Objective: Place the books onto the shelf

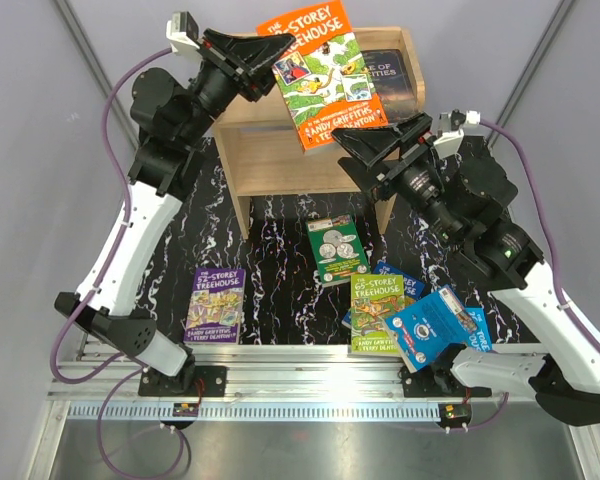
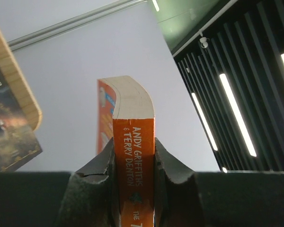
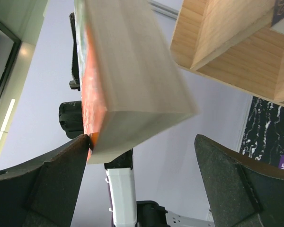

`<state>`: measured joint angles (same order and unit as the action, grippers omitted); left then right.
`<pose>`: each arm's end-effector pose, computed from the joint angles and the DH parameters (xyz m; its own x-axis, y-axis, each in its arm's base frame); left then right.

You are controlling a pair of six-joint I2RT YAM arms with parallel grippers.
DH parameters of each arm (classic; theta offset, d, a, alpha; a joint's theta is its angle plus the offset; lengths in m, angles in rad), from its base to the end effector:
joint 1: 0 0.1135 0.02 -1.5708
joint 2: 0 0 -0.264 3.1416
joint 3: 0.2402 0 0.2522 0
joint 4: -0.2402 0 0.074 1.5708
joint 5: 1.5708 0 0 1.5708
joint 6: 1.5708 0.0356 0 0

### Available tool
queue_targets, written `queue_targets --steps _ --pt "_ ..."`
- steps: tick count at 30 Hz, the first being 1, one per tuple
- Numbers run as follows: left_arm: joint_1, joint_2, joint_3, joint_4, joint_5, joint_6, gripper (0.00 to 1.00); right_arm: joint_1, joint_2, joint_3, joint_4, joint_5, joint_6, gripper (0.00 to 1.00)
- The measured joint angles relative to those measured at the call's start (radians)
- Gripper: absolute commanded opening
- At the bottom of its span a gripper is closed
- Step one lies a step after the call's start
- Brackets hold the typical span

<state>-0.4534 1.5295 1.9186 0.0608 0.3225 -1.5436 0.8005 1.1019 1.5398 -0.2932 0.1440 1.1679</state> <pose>0.2738 -0.1459 0.5726 -0.6611 -0.7325 -0.1623 0.4091 -0.1706 -0.8964 0.1466 0.1437 0.5230 -0.5231 0.7683 -0.3689 -0.3321 0.2150 0.9184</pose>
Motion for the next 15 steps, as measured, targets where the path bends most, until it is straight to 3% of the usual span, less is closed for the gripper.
queue_targets --steps 11,15 --pt "-0.005 0.048 0.131 -0.015 0.022 0.005 0.0 0.003 0.0 -0.001 0.066 -0.021 0.024 0.99" --pt "-0.014 0.039 0.085 0.009 0.013 -0.011 0.0 0.003 0.019 0.034 0.05 -0.013 0.011 0.9"
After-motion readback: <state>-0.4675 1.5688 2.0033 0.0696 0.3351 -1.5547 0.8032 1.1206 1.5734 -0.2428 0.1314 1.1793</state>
